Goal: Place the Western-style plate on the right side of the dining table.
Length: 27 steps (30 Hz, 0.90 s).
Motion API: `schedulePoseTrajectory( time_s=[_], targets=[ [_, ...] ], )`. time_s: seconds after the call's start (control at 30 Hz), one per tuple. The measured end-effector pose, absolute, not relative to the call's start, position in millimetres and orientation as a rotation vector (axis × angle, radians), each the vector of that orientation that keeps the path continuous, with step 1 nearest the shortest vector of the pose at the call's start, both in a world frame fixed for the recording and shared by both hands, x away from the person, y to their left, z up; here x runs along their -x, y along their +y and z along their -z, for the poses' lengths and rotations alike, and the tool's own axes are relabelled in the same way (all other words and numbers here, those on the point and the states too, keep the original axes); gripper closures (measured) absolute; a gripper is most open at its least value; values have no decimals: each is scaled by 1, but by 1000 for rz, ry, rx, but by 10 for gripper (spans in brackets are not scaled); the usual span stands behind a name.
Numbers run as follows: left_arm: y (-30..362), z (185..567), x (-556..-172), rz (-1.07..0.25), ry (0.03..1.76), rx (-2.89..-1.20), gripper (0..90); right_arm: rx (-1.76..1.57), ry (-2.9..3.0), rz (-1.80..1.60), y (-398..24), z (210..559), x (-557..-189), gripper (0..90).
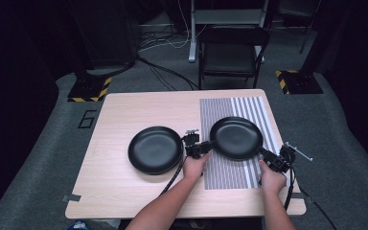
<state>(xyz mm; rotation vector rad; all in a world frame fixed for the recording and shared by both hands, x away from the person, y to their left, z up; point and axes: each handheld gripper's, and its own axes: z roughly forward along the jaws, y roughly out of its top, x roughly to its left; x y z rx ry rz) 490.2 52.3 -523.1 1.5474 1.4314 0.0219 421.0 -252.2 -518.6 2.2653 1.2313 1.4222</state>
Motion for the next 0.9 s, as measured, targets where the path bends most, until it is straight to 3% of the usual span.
schedulePoseTrajectory(
  time_s=[0.37, 0.9],
  targets=[
    [66, 506, -481, 9, 1359, -1537, 539, -2065, 1426, -1346, -237, 497, -414, 555],
    [95, 477, -475, -128, 1203, -1689, 505, -1971, 1528, -1382, -236, 491, -404, 487]
  ],
)
